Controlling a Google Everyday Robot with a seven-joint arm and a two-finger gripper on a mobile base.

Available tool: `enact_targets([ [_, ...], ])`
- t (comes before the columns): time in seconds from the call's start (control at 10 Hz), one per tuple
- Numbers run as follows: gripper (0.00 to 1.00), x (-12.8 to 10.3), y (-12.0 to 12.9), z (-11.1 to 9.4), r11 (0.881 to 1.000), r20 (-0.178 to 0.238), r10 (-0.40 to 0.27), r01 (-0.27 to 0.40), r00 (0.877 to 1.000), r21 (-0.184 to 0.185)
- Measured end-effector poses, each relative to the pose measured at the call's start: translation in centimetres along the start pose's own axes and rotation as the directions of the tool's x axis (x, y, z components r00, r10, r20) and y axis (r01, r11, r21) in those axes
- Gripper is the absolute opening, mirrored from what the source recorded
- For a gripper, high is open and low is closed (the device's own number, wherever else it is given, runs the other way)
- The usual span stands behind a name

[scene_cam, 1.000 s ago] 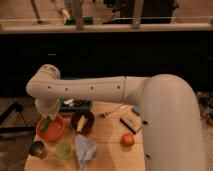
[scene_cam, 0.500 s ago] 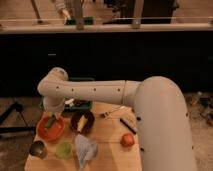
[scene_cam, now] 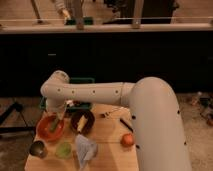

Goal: Place pepper in red bowl

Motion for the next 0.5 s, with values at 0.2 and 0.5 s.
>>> enact_targets([
  [0.2, 0.78, -0.12, 0.4, 1.15, 1.0, -0.001, 0.007, -0.007, 1.0, 0.001],
  [0.5, 0.78, 0.0, 0.92, 1.63, 1.0, 0.001, 0.017, -0.017, 1.0, 0.004],
])
